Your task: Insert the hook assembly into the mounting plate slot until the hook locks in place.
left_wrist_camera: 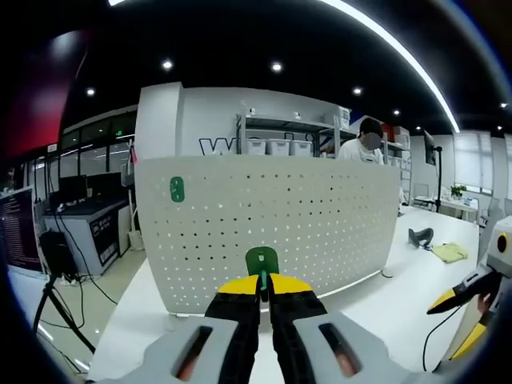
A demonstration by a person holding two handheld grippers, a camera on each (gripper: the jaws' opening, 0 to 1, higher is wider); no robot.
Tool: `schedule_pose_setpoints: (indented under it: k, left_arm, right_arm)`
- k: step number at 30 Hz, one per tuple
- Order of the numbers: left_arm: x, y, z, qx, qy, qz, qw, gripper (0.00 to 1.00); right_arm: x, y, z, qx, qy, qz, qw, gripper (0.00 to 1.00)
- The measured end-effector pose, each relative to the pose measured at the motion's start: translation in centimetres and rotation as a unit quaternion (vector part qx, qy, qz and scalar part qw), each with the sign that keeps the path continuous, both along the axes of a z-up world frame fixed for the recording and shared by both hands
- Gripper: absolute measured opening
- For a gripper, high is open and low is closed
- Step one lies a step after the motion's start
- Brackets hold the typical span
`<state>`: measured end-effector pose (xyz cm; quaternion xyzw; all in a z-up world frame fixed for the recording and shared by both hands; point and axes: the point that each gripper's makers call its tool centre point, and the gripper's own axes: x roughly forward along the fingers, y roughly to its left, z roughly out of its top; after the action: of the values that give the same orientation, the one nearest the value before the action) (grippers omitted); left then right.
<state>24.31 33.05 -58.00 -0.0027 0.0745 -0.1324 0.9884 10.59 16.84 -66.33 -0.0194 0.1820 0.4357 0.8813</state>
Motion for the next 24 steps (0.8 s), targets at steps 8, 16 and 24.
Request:
schedule_pose_setpoints:
  k: [8,16,24]
  left_arm:
    - [1.6,0.7,0.6,0.02,-0.009,0.007,0.9997,0.03]
    - [3.6,1.4,2.1,0.019,-0.025,0.008,0.9995,0.03]
    - [5.4,1.9,3.3,0.018,-0.041,0.015,0.9989,0.03]
  right_arm:
    - [0.4,0.7,1.2,0.0,-0.024,-0.002,0.9997,0.65]
    - [0.4,0.7,1.7,-0.007,-0.04,-0.022,0.9989,0.71]
    - [0.6,0.0,1.9,-0.012,-0.049,-0.044,0.9978,0.73]
